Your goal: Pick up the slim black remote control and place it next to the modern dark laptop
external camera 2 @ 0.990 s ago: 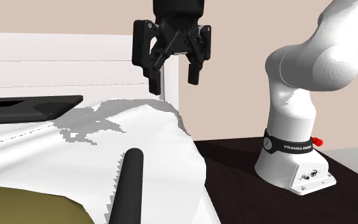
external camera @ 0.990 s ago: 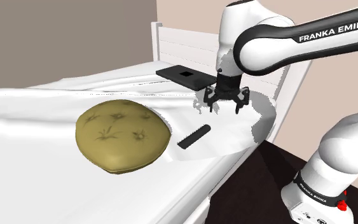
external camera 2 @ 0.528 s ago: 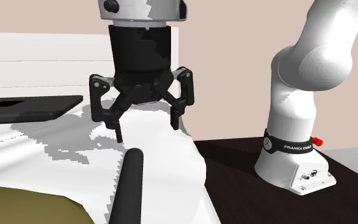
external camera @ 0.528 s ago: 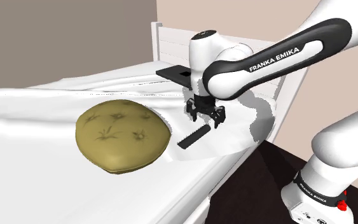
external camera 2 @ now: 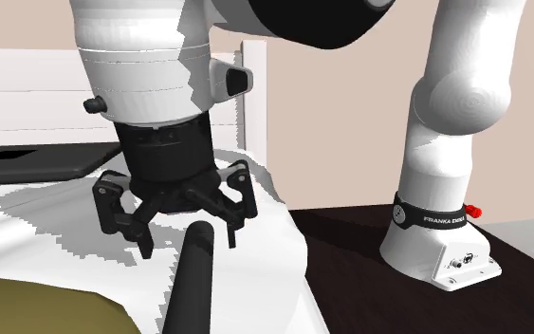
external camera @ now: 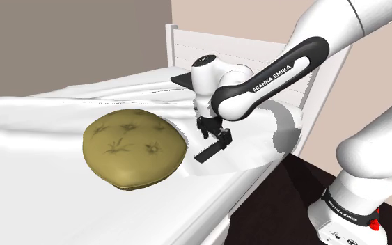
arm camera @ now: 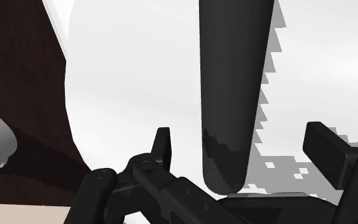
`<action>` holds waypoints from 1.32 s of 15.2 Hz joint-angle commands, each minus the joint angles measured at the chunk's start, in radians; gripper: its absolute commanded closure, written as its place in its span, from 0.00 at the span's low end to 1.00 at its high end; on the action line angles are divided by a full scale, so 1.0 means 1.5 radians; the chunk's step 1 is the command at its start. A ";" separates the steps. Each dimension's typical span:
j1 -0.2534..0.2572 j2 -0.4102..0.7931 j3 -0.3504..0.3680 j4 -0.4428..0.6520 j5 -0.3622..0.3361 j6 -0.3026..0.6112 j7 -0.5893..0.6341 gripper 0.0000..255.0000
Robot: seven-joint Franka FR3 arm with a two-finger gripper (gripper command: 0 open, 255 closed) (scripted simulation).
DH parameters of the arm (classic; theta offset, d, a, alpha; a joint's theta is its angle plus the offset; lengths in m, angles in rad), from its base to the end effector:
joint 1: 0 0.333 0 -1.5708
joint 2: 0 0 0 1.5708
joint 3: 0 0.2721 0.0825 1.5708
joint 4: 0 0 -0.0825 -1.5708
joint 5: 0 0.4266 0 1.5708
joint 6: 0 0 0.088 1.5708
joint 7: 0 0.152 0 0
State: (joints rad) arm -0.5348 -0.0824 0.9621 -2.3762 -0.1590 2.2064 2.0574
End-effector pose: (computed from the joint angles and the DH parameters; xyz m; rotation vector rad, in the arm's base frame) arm 0.4682 0.1913 0.2153 2.1279 -2.0495 0.2055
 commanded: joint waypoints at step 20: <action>-0.005 0.021 0.004 -0.031 -0.028 0.041 0.027 1.00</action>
State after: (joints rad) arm -0.5437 -0.0520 0.9669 -2.4136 -0.2044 2.2745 2.0983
